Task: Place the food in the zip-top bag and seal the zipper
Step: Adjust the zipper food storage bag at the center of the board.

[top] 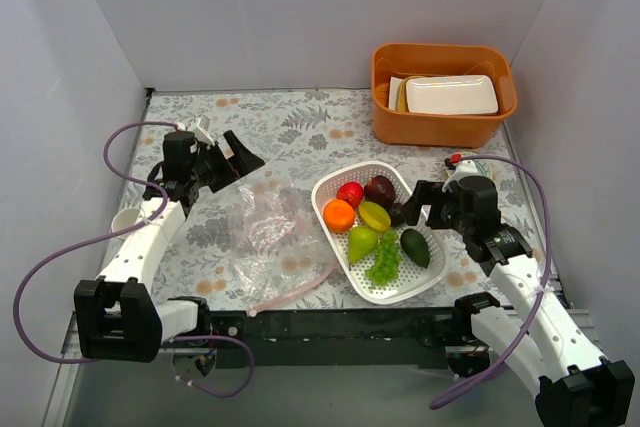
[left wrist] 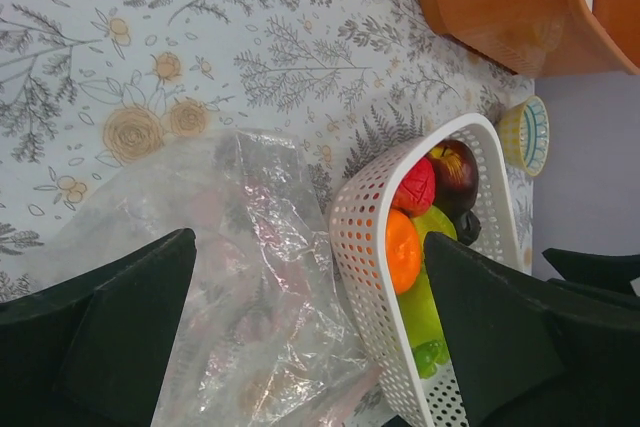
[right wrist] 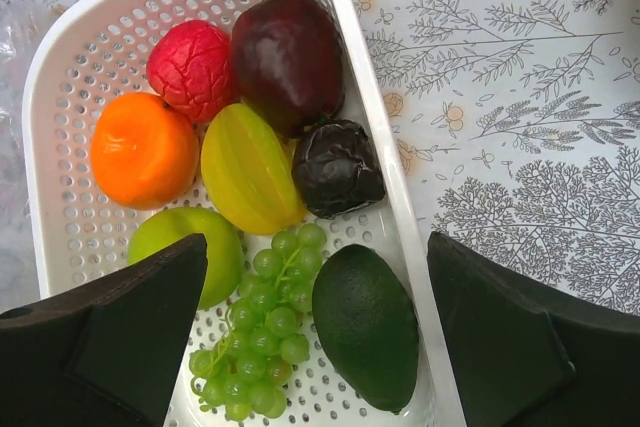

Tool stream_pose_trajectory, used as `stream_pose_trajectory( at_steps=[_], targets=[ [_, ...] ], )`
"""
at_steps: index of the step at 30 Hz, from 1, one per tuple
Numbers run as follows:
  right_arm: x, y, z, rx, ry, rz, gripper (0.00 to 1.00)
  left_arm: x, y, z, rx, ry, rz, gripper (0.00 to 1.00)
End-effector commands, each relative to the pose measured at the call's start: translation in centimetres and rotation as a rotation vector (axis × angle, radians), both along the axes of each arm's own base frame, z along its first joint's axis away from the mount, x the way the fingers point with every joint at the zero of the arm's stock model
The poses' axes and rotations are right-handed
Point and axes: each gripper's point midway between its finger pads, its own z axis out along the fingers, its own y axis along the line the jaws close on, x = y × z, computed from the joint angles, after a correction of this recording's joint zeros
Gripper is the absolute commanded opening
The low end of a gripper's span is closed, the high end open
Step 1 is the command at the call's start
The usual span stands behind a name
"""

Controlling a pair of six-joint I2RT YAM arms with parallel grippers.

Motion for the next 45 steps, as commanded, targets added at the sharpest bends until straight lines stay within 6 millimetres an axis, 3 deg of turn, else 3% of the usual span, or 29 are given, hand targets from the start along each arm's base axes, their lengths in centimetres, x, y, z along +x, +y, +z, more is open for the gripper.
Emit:
stream_pose_trajectory(
  at_steps=[1,3,5,11,15,19,24,29,30,36,45],
  targets=[
    [-0.2,0.9,0.5,0.042,-0.013,0.037,0.98,-1.5,-1.8,-0.6,-0.127,0.048,-0.053,0.98],
    [-0.4,1.6,0.6,0.074,-0.011,0.066,0.98,-2.4,-3.2,-1.4,-0.207,0.114,-0.123,0.93],
    [-0.6,2.0,0.4,0.082,0.000,0.090,0.98,-3.1,-4.0,-3.4,-0.220,0.176,-0.140,0.98],
    [-0.7,2.7,-0.3,0.072,0.027,0.144,0.98,-3.8,-4.1,-7.9,-0.109,0.223,-0.030,0.98],
    [-0.3,3.7,-0.4,0.078,0.041,0.208,0.98,-4.2,-5.0,-12.1,-0.035,0.328,-0.008,0.98],
    [0.1,4.9,-0.3,0.104,0.061,0.261,0.98,-4.7,-4.1,-15.3,0.030,0.386,0.075,0.98],
    [2.6,5.3,-0.4,0.072,0.043,0.245,0.98,-3.8,-3.0,-17.7,0.117,0.444,0.126,0.98],
    [5.8,6.4,1.0,0.063,0.008,0.247,0.98,-1.3,-2.2,-17.8,0.149,0.447,0.179,0.98],
    [6.4,6.6,0.2,0.052,0.030,0.243,0.98,-1.1,-2.1,-17.8,0.144,0.449,0.183,0.98],
    [10.1,7.1,-0.4,0.015,0.047,0.197,0.98,0.9,-0.8,-17.7,0.123,0.464,0.239,0.98],
    [12.9,5.1,-2.0,-0.071,0.050,0.051,0.98,1.8,1.3,-16.0,0.113,0.458,0.327,0.98]
  ],
)
